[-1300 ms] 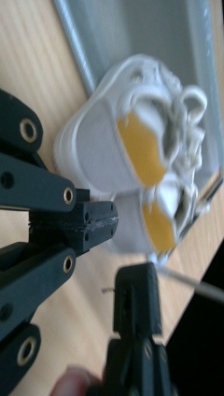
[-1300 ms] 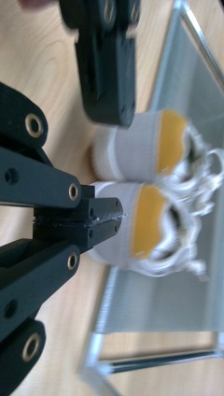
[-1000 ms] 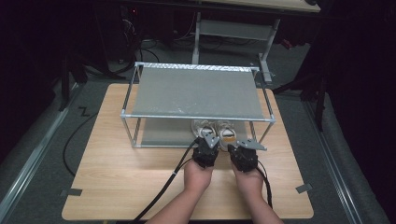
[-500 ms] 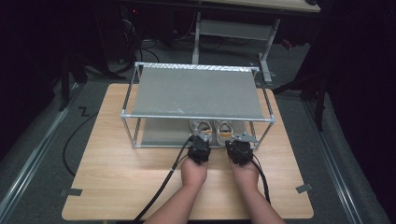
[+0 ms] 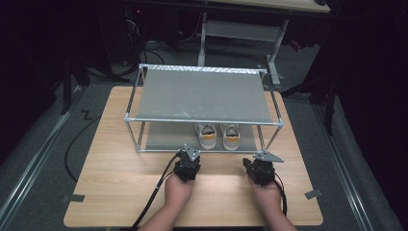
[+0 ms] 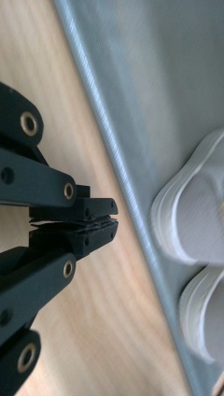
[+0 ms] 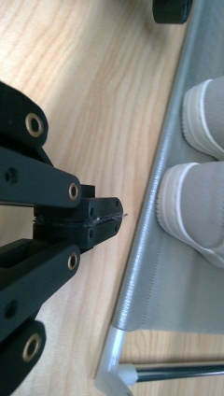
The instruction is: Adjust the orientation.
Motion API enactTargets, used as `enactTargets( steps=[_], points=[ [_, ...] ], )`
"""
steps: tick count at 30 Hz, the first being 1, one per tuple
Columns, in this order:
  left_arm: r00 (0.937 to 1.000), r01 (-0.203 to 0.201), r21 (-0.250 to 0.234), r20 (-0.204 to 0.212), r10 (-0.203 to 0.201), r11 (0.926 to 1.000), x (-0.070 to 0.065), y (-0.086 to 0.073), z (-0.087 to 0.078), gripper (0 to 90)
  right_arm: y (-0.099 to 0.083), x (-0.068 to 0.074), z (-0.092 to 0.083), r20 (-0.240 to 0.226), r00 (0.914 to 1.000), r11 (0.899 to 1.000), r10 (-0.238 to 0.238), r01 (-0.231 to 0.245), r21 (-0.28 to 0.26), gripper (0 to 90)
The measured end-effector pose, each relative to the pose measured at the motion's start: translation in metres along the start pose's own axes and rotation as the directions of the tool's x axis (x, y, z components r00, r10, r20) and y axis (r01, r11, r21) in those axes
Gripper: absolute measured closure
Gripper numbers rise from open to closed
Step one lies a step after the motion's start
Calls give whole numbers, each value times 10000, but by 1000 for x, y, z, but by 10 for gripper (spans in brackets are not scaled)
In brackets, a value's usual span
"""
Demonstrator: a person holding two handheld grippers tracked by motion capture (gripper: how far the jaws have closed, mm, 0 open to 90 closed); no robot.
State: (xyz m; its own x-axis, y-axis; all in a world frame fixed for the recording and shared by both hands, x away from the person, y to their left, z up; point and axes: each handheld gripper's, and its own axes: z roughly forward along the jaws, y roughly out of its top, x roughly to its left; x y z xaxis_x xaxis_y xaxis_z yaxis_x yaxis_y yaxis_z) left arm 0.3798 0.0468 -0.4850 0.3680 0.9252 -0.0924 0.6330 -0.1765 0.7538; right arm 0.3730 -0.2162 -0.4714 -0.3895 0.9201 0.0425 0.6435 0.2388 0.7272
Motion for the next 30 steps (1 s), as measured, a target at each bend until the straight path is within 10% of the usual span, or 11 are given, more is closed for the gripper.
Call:
enactTargets(
  steps=[6, 19, 24, 26, 30],
  points=[
    [9965, 476, 115, -692, -467, 9988, 26, 26, 28, 899, 22, -9, 28, 706, 9975, 10000, 5, -4, -23, 900],
    [9760, 534, 402, -2132, -437, 9978, 23, 64, 75, 900, 51, -20, 76, 1494, 9887, 9996, 130, -94, -249, 900],
    [9980, -428, 485, -448, 450, 9979, 16, 72, 83, 900, 52, -8, 79, 953, 9953, 9994, -160, 187, -274, 900],
    [9936, -124, 457, -1114, 174, 9989, 15, 70, 83, 900, 51, -14, 79, 581, 9982, 9994, 160, -142, -308, 900],
    [9944, -301, 389, -998, 338, 9988, 19, 67, 79, 900, 47, -11, 77, 808, 9956, 9987, -484, 494, -103, 900]
  ],
)
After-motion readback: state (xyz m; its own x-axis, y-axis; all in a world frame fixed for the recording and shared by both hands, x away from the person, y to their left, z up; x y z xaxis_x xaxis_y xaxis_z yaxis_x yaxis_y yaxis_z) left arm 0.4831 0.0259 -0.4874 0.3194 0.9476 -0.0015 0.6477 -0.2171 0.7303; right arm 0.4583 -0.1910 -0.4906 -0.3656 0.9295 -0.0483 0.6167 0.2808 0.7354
